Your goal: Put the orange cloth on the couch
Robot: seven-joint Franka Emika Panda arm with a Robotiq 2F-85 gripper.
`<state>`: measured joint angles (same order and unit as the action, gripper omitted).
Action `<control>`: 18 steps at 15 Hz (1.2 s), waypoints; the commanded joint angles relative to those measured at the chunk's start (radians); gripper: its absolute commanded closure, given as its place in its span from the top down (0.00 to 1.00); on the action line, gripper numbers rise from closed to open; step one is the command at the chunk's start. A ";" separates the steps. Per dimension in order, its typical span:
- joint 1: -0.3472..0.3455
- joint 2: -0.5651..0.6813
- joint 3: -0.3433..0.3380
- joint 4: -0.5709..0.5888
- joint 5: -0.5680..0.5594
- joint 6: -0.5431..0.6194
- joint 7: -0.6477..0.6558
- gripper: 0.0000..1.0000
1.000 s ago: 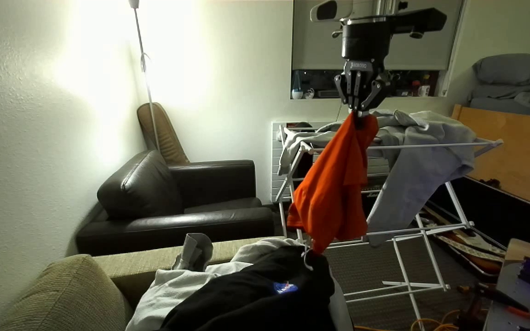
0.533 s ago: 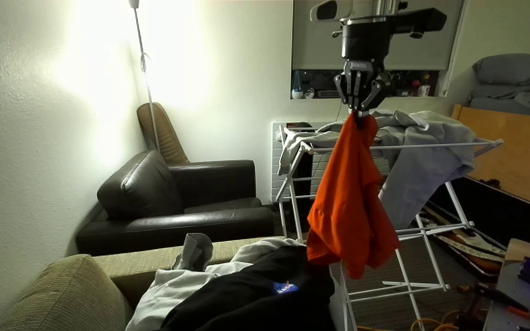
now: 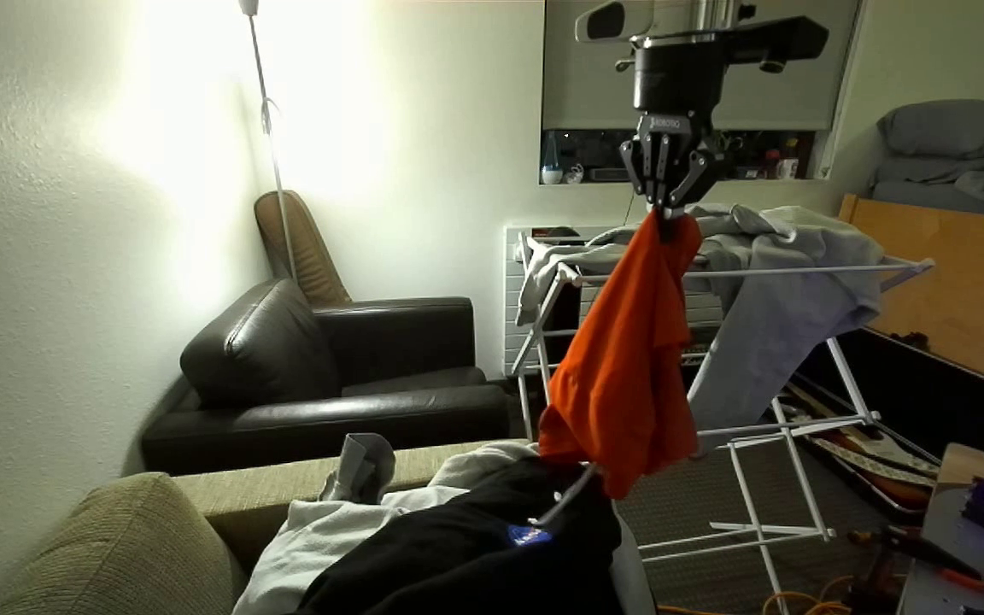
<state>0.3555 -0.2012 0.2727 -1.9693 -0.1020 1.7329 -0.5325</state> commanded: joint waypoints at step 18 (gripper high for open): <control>0.160 0.448 0.192 0.451 -0.249 -0.010 -0.025 0.01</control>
<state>0.4882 0.1734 0.4514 -1.6081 -0.2936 1.7333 -0.5325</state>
